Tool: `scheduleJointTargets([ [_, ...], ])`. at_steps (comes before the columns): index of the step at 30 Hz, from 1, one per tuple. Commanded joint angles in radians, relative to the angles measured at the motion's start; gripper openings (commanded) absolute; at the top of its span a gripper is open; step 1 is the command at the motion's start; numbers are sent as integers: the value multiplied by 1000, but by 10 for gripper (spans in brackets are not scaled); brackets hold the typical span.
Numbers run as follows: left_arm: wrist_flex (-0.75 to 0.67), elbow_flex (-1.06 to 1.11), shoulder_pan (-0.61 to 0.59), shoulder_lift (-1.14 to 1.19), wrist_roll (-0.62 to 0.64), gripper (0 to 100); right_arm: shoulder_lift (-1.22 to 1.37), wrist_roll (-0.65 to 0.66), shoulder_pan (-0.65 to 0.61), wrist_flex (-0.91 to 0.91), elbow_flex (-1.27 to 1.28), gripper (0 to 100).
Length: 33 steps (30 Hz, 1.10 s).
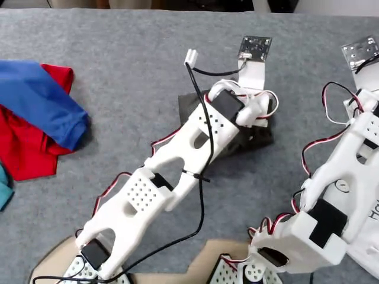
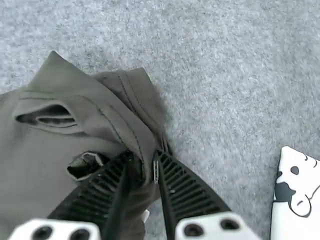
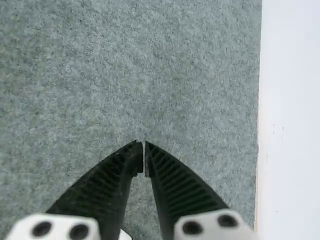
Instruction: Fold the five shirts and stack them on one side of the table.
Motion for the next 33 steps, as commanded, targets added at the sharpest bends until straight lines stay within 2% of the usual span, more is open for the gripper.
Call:
scheduleJointTargets([
  [1, -46, -61, 21, -4, 9, 18, -5, 9, 13, -5, -51, 26],
  [6, -80, -54, 43, 19, 9, 23, -5, 9, 12, -5, -51, 26],
  [9, -87, -61, 43, 51, 31, 122, -5, 9, 5, 0, -42, 26],
  [12, -86, -81, 31, 59, 172, 216, -5, 32, 5, 0, -35, 26],
  [15, -57, -150, -3, 59, 278, 245, -7, 57, 5, 2, -25, 27],
  [20, 40, -313, -127, 59, 189, 233, -13, 57, -19, 40, -30, 27],
  [25, 132, -325, -304, 70, 137, 100, -16, 55, -111, 187, -74, 27],
  [29, 189, -250, -319, 84, 132, 18, -13, 52, -262, 267, -82, 27],
  [33, 210, -232, -322, 125, 141, 19, 12, 55, -421, 269, -61, 27],
])
